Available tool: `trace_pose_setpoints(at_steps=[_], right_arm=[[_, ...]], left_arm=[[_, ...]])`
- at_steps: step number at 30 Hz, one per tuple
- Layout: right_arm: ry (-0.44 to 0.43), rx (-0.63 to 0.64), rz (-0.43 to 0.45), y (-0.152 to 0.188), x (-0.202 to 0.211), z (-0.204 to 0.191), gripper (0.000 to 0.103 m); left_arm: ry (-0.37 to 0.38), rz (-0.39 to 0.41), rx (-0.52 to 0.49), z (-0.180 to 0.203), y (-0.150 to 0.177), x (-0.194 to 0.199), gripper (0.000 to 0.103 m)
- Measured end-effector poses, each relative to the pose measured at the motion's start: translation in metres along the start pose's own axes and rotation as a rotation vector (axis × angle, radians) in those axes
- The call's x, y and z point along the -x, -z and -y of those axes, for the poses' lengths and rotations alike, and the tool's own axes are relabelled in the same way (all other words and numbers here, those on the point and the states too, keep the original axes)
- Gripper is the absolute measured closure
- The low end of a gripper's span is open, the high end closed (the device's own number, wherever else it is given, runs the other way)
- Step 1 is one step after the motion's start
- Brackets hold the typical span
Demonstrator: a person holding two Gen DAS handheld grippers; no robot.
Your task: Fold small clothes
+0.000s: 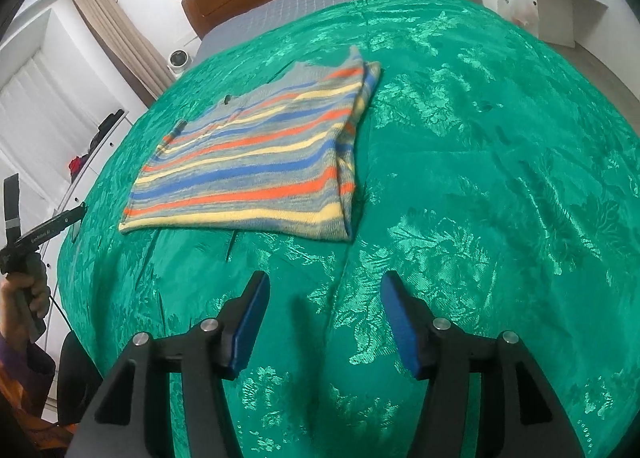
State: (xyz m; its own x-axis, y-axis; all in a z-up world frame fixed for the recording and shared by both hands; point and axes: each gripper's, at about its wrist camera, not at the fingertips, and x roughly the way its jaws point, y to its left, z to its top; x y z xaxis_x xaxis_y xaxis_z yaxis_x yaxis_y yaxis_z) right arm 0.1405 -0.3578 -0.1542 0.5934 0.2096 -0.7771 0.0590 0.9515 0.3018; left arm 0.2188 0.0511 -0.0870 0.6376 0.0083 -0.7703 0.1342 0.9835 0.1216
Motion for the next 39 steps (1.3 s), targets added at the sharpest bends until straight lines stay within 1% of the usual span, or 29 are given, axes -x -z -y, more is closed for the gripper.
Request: trace_pose_setpoints(at_steps=[3,6,9,13,16,21,22,24,26,29,33,36,39], right_arm=[[0.007,-0.003,0.010,0.002,0.002,0.003,0.045],[0.011,-0.010,0.039,0.004,0.006,0.007,0.045],[0.015,-0.024,0.081,0.008,0.010,0.015,0.039],[0.012,-0.058,0.095,0.020,0.007,0.030,0.039],[-0.010,-0.071,0.129,0.031,0.012,0.039,0.039],[0.012,-0.021,0.178,0.050,0.016,0.041,0.038],[0.018,-0.012,0.179,0.051,0.016,0.040,0.037],[0.027,0.013,0.176,0.050,0.013,0.035,0.031],[0.038,0.039,0.173,0.051,0.009,0.032,0.028],[0.064,0.077,0.176,0.053,0.007,0.026,0.025],[0.051,0.065,0.186,0.054,0.007,0.030,0.025],[0.044,0.060,0.192,0.054,0.005,0.031,0.024],[0.047,0.068,0.193,0.054,0.005,0.030,0.023]], left_arm=[[0.004,0.009,-0.013,0.008,0.003,-0.002,0.015],[0.056,0.016,-0.038,0.026,0.011,-0.005,0.014],[0.107,0.007,-0.116,0.060,0.020,-0.011,0.014],[0.158,0.021,-0.257,0.116,0.028,-0.011,0.014],[0.200,0.038,-0.343,0.156,0.037,-0.010,0.014],[0.217,0.041,-0.371,0.192,0.042,-0.008,0.014],[0.217,0.045,-0.376,0.196,0.042,-0.008,0.013],[0.206,0.047,-0.390,0.203,0.045,-0.011,0.013],[0.192,0.035,-0.401,0.206,0.050,-0.015,0.013],[0.193,0.027,-0.395,0.204,0.056,-0.017,0.013],[0.189,0.030,-0.380,0.199,0.056,-0.015,0.013],[0.209,0.044,-0.387,0.200,0.052,-0.013,0.013],[0.245,0.045,-0.436,0.213,0.050,-0.012,0.013]])
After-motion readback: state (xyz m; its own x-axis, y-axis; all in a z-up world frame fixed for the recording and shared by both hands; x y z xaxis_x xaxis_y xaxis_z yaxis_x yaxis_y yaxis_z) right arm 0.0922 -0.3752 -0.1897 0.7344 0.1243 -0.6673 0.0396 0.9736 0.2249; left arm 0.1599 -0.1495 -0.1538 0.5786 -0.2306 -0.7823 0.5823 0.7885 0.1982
